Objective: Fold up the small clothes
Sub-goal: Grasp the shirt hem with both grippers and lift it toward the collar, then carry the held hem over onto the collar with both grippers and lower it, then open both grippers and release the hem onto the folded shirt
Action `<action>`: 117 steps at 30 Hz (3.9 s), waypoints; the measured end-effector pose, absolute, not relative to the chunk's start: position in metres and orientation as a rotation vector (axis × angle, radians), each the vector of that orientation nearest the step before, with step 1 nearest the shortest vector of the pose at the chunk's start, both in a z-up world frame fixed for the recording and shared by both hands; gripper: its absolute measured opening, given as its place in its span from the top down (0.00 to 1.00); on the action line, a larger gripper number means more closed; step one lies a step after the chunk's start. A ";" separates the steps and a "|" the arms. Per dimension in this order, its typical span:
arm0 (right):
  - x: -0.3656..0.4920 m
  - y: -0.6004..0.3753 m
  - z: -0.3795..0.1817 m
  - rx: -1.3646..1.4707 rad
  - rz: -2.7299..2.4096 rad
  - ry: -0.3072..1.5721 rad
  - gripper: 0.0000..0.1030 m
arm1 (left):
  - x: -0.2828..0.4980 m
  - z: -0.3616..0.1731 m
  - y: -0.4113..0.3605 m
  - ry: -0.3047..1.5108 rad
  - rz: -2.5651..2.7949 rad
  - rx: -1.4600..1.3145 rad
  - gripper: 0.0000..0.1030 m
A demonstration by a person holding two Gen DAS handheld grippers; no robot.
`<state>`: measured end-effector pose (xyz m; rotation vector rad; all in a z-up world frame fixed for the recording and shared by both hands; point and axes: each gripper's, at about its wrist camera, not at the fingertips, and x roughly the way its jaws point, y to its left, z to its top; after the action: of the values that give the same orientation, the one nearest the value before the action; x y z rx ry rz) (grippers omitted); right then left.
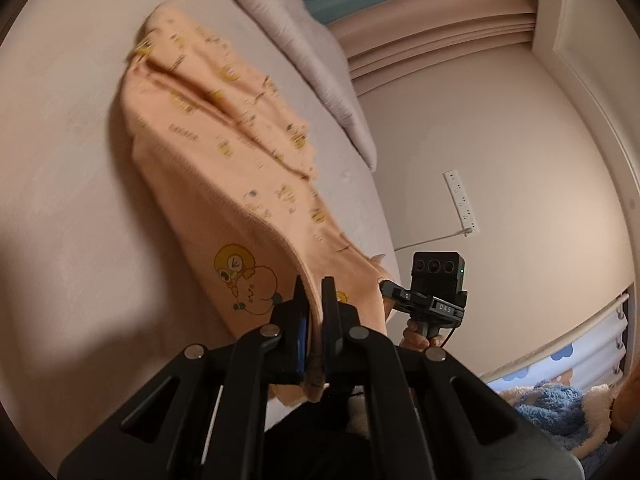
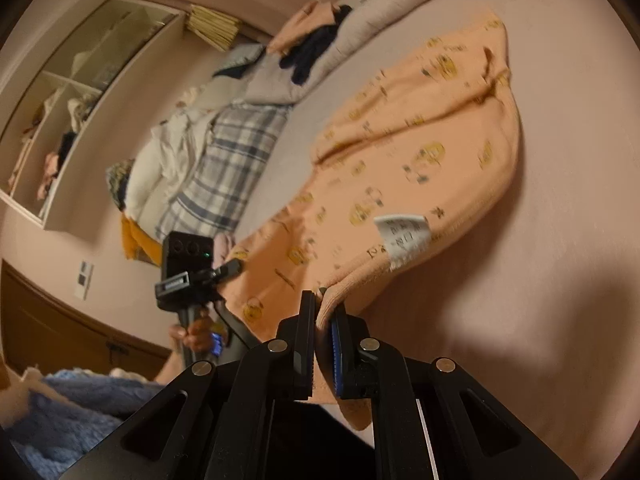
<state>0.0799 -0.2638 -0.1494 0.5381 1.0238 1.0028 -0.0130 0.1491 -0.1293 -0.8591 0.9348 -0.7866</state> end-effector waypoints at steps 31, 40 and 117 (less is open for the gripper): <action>0.197 -0.270 -0.101 0.676 0.858 0.766 0.91 | 0.119 -0.080 0.198 0.656 -0.693 -0.954 0.98; 0.252 -0.270 -0.112 0.712 0.786 0.804 0.91 | 0.180 -0.102 0.212 0.692 -0.590 -1.007 0.98; 0.171 -0.305 -0.152 0.372 0.450 1.019 0.94 | 0.136 -0.182 0.203 1.023 -0.353 -0.730 0.97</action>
<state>0.1712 -0.3049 -0.1515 0.3722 1.0189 0.4497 0.1357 0.2030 -0.1818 -0.7303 1.0228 -0.3529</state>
